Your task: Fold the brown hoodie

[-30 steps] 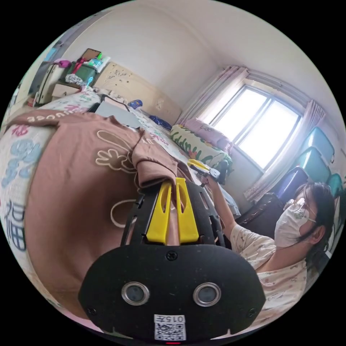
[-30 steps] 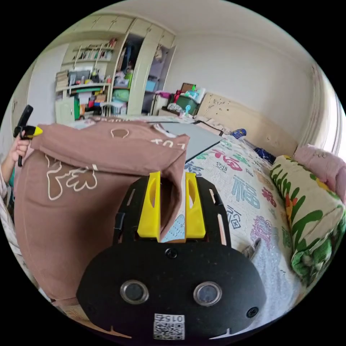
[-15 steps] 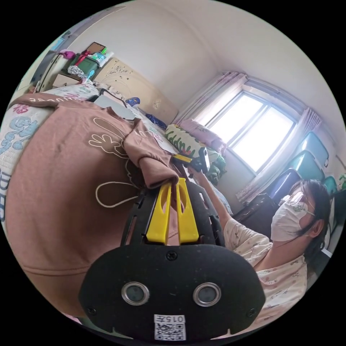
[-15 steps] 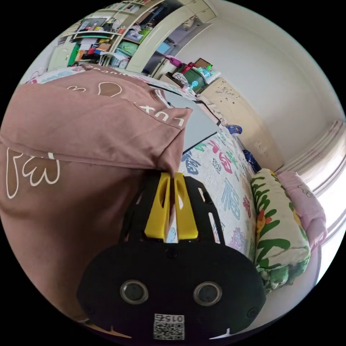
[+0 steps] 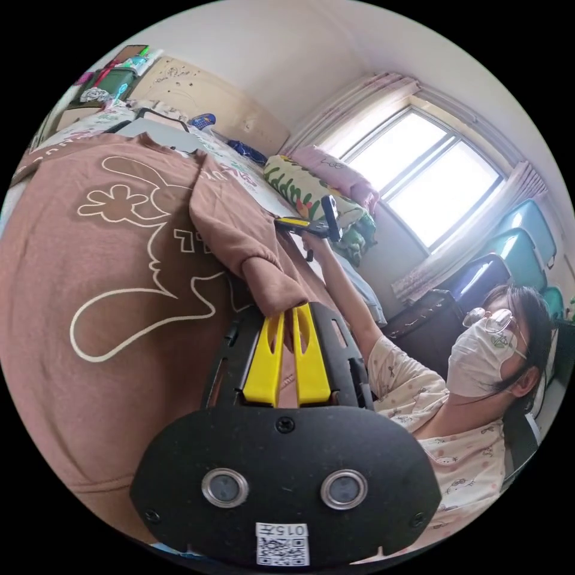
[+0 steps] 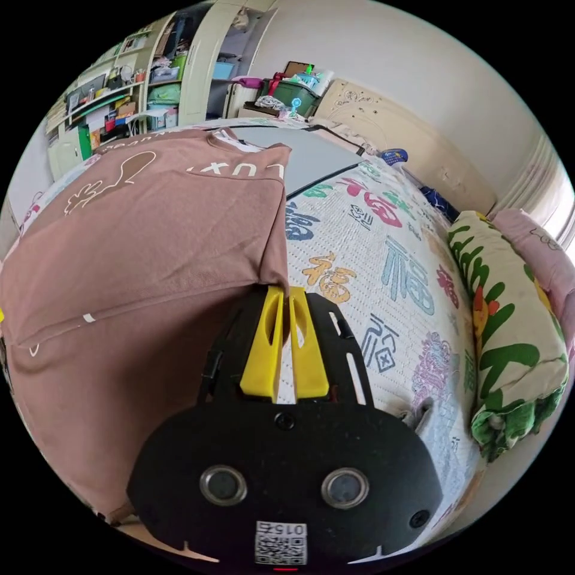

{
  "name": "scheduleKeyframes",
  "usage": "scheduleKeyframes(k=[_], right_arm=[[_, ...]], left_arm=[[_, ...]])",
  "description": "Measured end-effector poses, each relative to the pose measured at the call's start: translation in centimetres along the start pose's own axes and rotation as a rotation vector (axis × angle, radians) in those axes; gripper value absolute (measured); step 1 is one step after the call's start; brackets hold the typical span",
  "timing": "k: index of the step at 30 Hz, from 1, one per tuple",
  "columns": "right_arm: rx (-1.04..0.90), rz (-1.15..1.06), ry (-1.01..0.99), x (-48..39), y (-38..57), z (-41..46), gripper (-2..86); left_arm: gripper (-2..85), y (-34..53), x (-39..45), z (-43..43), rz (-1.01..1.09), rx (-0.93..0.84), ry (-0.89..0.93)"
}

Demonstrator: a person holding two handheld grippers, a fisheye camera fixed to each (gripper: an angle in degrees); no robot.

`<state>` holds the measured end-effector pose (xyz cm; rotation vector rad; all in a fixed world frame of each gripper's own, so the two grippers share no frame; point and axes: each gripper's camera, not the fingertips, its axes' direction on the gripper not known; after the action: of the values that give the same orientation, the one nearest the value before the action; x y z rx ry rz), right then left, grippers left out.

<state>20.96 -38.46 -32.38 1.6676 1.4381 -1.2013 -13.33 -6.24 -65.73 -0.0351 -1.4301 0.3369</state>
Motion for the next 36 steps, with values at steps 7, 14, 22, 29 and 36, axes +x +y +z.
scheduleKeyframes(k=[7,14,22,29,36], right_arm=[[0.06,-0.08,0.146,-2.3,3.2,-2.9,3.8],[0.271,-0.183,0.1,-5.9,8.1,-13.4,5.9],[0.541,-0.817,-0.495,-16.0,16.2,-23.0,9.4],[0.366,-1.01,-0.596,-19.2,19.4,-20.6,8.9],[0.233,-1.043,-0.603,-19.7,21.4,-18.8,8.0]], left_arm=[[2.1,1.1,0.1,-2.0,-0.095,-0.002,-0.062],[6.1,-1.8,4.1,-10.6,-0.006,0.179,-0.16],[8.4,-11.2,2.2,-4.9,-0.043,-0.045,-0.163],[6.2,-15.7,2.2,-4.3,-0.066,-0.145,-0.139],[0.9,-19.9,3.0,-6.8,-0.042,-0.212,-0.155]])
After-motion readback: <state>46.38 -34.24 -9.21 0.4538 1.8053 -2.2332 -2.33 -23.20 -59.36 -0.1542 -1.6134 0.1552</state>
